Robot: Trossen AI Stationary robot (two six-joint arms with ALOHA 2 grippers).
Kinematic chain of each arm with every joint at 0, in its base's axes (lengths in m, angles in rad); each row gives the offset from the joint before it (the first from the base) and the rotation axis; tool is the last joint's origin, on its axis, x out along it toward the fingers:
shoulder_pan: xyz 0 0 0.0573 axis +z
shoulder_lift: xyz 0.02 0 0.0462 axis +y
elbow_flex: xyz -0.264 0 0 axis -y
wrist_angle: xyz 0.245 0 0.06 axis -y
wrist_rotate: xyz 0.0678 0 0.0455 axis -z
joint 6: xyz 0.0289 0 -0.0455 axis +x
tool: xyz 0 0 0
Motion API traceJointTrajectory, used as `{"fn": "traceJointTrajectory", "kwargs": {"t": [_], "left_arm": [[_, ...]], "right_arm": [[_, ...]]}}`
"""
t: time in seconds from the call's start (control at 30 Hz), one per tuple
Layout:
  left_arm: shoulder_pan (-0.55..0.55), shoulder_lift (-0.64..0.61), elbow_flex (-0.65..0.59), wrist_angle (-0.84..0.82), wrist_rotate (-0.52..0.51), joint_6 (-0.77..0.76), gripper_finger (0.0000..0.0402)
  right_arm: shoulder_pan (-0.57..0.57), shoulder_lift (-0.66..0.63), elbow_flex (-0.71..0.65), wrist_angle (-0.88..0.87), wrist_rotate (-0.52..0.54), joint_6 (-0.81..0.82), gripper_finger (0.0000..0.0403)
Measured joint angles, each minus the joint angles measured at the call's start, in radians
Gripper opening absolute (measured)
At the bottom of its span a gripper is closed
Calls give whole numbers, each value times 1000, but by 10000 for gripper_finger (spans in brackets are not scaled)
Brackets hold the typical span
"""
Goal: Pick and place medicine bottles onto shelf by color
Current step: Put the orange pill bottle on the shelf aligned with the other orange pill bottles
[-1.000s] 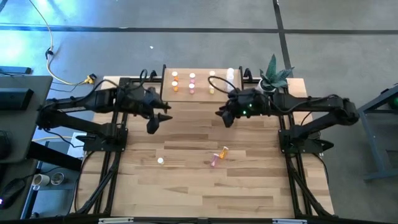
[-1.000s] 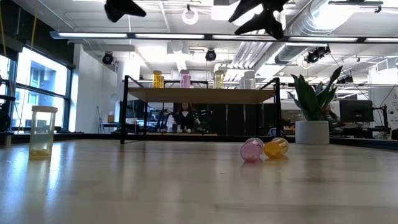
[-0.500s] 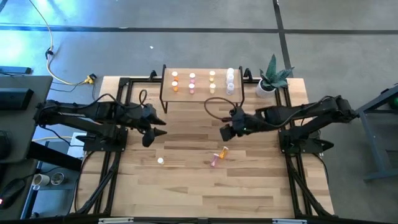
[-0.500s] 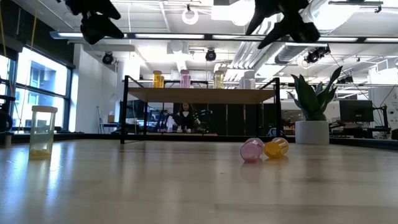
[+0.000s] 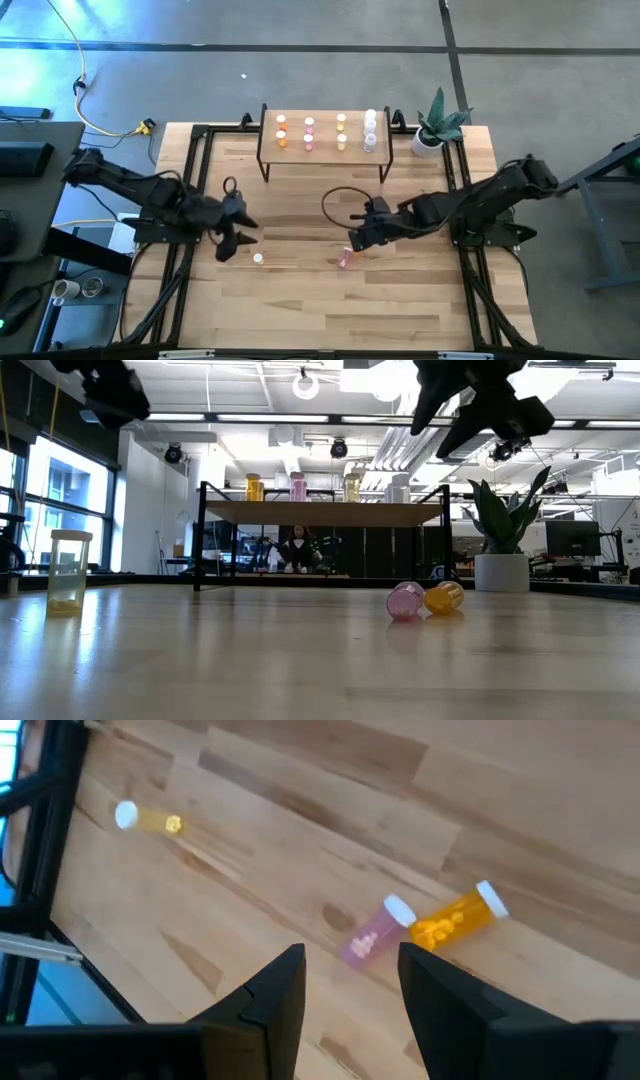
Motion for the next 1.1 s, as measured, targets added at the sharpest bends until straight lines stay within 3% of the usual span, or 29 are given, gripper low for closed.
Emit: {"fn": "traceJointTrajectory", "kwargs": {"t": [0.27, 0.5, 0.73, 1.1], "left_arm": [[-216, 17, 0, -35, -140, -41, 215], [-328, 60, 0, -47, -214, -123, 215], [-352, 87, 0, -46, -253, -201, 215], [-352, 86, 0, -44, -250, -202, 215]], "right_arm": [[17, 15, 0, 5, 12, 2, 152], [17, 16, 0, 6, 37, 30, 152], [17, 66, 0, -2, 34, 181, 152], [21, 206, 0, 2, -14, 382, 152]]}}
